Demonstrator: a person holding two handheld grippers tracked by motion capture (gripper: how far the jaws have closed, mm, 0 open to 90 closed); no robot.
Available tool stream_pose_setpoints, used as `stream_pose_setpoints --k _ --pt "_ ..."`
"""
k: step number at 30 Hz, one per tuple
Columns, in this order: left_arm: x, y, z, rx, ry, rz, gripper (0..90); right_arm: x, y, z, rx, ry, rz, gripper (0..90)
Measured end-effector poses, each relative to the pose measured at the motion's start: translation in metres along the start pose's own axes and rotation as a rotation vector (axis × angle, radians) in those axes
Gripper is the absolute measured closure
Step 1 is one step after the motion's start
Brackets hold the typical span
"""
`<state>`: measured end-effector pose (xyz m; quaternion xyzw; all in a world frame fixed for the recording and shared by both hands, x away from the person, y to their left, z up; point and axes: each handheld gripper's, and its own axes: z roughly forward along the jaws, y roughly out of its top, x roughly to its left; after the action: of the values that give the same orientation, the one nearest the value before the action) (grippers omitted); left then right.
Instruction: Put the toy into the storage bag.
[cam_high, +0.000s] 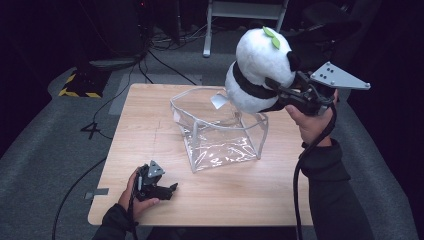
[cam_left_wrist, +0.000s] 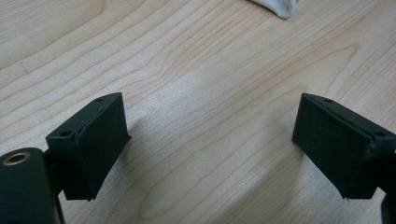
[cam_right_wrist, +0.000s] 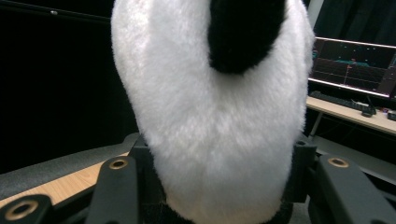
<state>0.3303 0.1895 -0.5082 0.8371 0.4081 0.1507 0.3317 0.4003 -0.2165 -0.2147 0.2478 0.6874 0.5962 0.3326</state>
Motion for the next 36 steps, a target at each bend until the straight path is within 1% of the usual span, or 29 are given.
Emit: stream_pose_setpoints --k 6,18,22,36 --pt "0.0 0.0 0.0 0.001 -0.001 0.0 10.5 0.009 -0.001 0.009 0.009 0.02 -0.012 47.2" --pt "0.0 0.0 0.0 0.001 -0.001 0.0 10.5 0.025 -0.007 0.029 0.024 0.071 -0.012 47.1" --pt "0.0 0.0 0.0 0.001 0.001 -0.001 10.5 0.03 -0.01 0.038 0.038 0.086 -0.016 47.1" --pt "0.0 0.0 0.0 0.0 0.002 -0.001 10.6 0.041 -0.022 0.063 0.076 0.117 -0.003 46.7"
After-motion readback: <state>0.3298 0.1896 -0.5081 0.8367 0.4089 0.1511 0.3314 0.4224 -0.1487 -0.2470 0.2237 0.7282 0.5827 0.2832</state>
